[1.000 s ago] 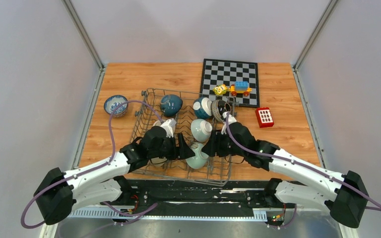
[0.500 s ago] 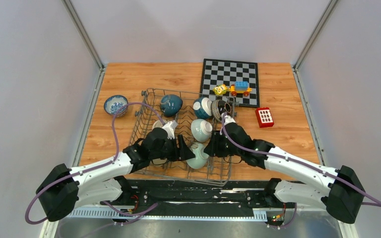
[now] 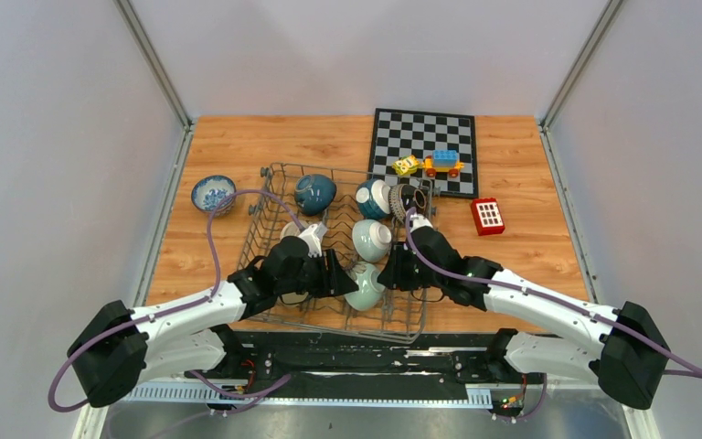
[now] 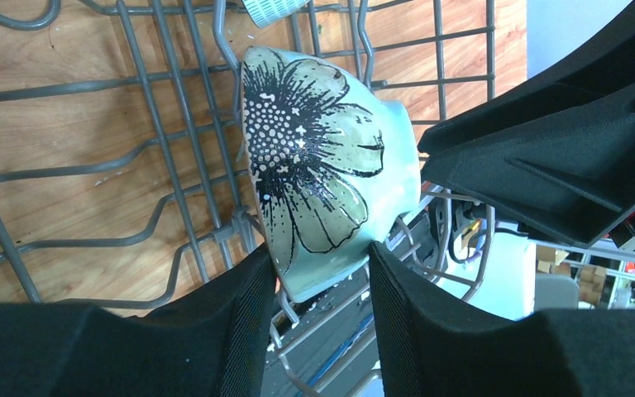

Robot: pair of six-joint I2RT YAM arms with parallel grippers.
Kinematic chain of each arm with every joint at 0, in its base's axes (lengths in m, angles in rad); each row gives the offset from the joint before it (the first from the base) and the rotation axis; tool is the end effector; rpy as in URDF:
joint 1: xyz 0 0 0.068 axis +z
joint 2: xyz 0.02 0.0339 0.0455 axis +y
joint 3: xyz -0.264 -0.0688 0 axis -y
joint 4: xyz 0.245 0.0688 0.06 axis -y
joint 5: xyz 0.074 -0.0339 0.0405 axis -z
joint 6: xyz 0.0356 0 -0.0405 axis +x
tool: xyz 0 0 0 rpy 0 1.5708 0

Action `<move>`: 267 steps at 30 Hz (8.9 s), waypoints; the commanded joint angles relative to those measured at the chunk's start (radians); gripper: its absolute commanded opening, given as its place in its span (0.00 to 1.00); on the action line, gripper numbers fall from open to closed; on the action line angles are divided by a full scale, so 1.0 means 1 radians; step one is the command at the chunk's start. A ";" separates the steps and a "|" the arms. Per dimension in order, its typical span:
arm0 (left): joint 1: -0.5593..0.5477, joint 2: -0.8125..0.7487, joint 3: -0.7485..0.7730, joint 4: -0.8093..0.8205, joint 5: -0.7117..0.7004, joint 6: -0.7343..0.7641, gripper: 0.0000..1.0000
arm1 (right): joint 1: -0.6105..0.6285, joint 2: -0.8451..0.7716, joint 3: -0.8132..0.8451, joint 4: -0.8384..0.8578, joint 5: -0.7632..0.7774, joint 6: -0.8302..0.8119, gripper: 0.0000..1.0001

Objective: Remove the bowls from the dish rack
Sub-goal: Pick up the bowl from the dish rack, then place the bowl at the center of the board.

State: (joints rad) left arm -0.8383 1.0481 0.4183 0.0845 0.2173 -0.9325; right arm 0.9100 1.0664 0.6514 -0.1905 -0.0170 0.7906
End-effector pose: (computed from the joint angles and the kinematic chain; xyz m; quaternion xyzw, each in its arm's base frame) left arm 0.1378 -0.1646 0.1900 0.0124 0.8678 -0.4374 0.2355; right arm 0.1412 0.1827 0.2384 -0.0568 0.8839 0.3537 0.3005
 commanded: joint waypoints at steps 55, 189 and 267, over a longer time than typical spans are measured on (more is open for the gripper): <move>0.004 -0.017 -0.084 0.287 -0.088 -0.111 0.46 | 0.007 0.070 0.030 -0.007 0.080 -0.018 0.29; -0.785 0.112 0.881 -0.892 -0.511 1.709 0.00 | 0.130 0.173 0.953 -0.894 0.079 -0.581 0.45; -0.358 0.282 0.885 -0.677 -0.734 -0.070 0.42 | 0.059 -0.066 0.628 -0.759 0.492 -0.110 0.00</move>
State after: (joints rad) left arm -1.2011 1.3148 1.2842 -0.5819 -0.4831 -1.0012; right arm 0.9802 1.0069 1.2751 -1.0012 0.4721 0.6468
